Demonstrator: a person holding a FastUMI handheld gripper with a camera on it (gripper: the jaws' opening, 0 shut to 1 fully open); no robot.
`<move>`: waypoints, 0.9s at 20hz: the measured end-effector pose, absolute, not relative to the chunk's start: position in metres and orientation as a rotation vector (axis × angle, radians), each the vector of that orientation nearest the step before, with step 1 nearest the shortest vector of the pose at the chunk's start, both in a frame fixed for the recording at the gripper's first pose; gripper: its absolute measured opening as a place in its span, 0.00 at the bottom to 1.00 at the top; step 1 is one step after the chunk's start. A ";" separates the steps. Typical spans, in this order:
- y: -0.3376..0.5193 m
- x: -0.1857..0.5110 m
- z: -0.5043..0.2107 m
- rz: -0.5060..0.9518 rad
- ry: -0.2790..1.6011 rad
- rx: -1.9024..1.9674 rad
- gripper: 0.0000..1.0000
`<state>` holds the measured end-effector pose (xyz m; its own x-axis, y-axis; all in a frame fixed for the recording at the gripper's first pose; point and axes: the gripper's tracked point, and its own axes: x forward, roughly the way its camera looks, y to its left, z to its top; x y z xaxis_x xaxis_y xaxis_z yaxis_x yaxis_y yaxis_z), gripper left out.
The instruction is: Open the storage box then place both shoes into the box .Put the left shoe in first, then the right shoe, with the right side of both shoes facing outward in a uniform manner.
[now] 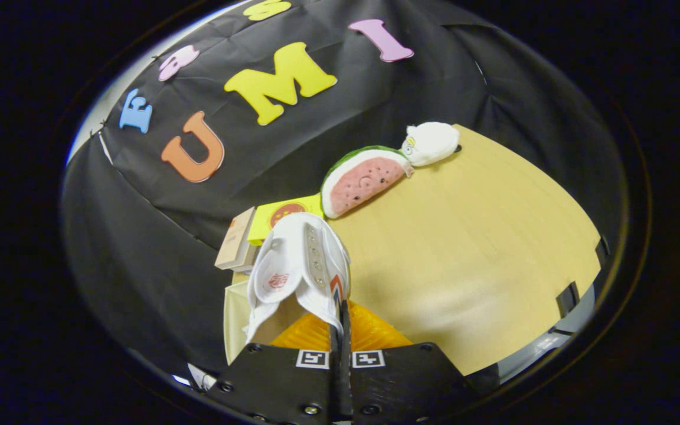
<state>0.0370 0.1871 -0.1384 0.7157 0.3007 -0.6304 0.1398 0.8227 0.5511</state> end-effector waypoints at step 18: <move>0.344 0.041 -0.198 -0.071 0.843 0.528 0.00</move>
